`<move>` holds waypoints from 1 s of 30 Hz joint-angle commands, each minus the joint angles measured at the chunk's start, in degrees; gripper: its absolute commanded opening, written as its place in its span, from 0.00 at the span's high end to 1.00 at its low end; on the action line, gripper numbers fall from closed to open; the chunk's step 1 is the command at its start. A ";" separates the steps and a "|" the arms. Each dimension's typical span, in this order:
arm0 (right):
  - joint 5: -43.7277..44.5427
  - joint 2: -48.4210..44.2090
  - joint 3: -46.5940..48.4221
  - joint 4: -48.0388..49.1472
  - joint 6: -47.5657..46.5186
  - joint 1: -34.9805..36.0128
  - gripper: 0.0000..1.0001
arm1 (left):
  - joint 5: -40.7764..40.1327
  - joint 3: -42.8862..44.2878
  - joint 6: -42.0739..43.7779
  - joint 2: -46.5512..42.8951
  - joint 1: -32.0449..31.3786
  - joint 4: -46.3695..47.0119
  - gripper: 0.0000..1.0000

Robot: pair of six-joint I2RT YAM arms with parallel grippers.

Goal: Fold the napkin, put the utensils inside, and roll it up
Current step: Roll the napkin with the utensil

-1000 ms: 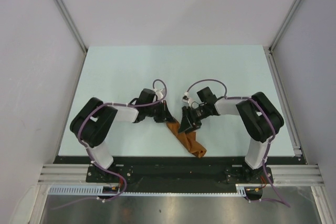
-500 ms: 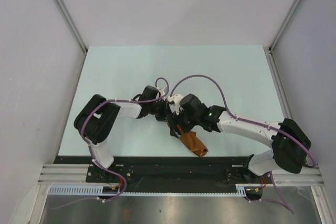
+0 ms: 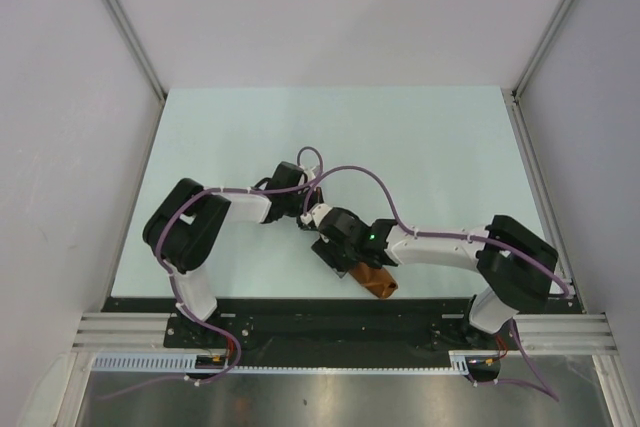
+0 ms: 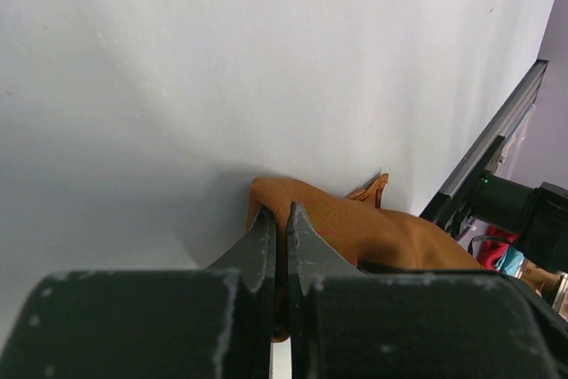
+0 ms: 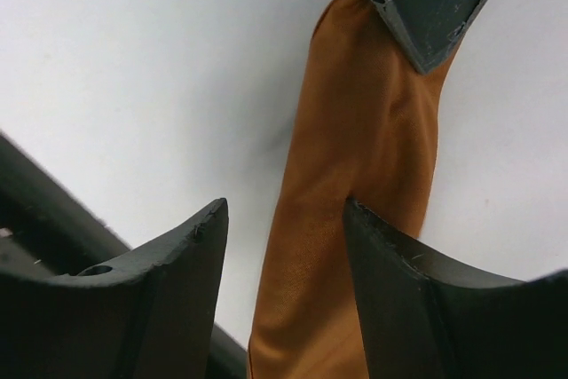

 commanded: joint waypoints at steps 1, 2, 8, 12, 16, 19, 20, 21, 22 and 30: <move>7.14 2.29 1.02 -0.06 -1.25 0.39 0.40 | -1.26 1.91 1.13 1.20 -0.35 0.17 1.00; 7.84 3.34 1.11 -0.42 -1.16 0.39 0.40 | -1.09 2.00 1.22 1.11 -0.35 0.34 1.00; 10.31 7.12 1.20 -2.44 -0.29 0.13 0.39 | -0.12 2.79 0.52 0.94 -0.27 1.31 0.94; 9.26 8.09 0.76 -3.06 1.64 -1.28 0.40 | 0.32 3.93 -0.10 0.06 0.52 1.84 0.64; 5.48 7.83 -0.47 -2.62 2.88 -4.18 0.44 | -0.03 4.20 -0.01 -1.70 2.81 1.32 0.49; -0.57 7.13 -1.70 -1.83 2.97 -7.08 0.53 | -0.29 3.76 0.51 -3.54 5.70 0.79 0.43; -4.42 6.78 -2.14 -1.48 3.14 -8.56 0.56 | -0.29 3.50 0.78 -3.98 7.10 0.61 0.43; -6.20 6.51 -2.49 -0.69 3.23 -9.36 0.60 | -0.29 2.89 1.30 -5.12 7.81 0.44 0.42; -9.35 5.82 -3.19 -0.42 3.41 -10.33 0.63 | -0.38 2.62 1.57 -5.65 8.52 0.00 0.42; -31.87 2.56 -5.75 9.32 5.95 -17.45 0.70 | -0.30 -2.64 2.80 -12.16 11.69 1.40 0.37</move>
